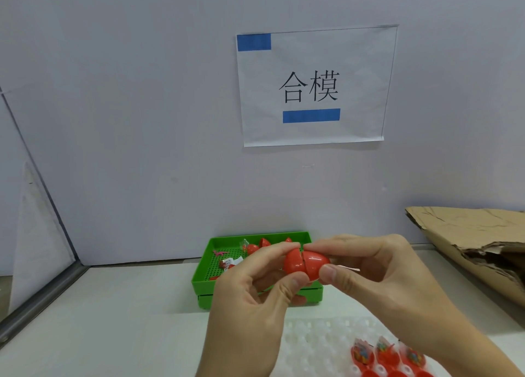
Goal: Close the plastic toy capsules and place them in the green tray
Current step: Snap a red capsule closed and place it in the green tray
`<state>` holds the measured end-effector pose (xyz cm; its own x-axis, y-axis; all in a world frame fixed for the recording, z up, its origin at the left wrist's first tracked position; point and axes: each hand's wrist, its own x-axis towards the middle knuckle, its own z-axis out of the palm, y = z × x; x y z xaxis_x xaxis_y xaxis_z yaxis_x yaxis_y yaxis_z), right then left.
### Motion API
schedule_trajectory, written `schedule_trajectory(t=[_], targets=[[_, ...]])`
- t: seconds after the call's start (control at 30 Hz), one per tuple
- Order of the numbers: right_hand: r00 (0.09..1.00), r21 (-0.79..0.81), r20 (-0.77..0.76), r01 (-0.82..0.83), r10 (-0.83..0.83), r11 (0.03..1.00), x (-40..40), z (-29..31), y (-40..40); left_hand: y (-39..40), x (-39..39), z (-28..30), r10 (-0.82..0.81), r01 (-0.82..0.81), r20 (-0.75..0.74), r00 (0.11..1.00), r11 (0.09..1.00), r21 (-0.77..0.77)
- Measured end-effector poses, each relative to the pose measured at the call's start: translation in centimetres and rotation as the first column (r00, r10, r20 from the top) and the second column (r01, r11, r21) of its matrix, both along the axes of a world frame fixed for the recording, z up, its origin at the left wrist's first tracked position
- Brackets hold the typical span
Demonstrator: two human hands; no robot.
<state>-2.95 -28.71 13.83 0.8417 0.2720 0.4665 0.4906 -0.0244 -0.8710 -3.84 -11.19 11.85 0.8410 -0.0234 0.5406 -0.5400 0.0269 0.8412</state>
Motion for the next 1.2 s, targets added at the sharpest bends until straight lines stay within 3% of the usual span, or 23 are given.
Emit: schedule_trajectory(t=[0.27,0.5,1.2], targets=[[0.998,0.072,-0.014,0.066,-0.065,0.995,0.0,-0.11,0.66,0.3,0.02,-0.11,0.008,-0.01,0.03,1.0,0.999,0.054],[0.998,0.062,0.034,0.059,-0.061,0.996,-0.15,0.09,0.81,0.8,0.01,0.01,0.088,-0.122,0.14,0.986,0.958,0.259],[0.995,0.036,0.087,0.041,-0.044,0.998,-0.22,-0.22,0.99,0.8,-0.07,0.22,0.051,-0.069,0.117,0.992,0.986,0.155]])
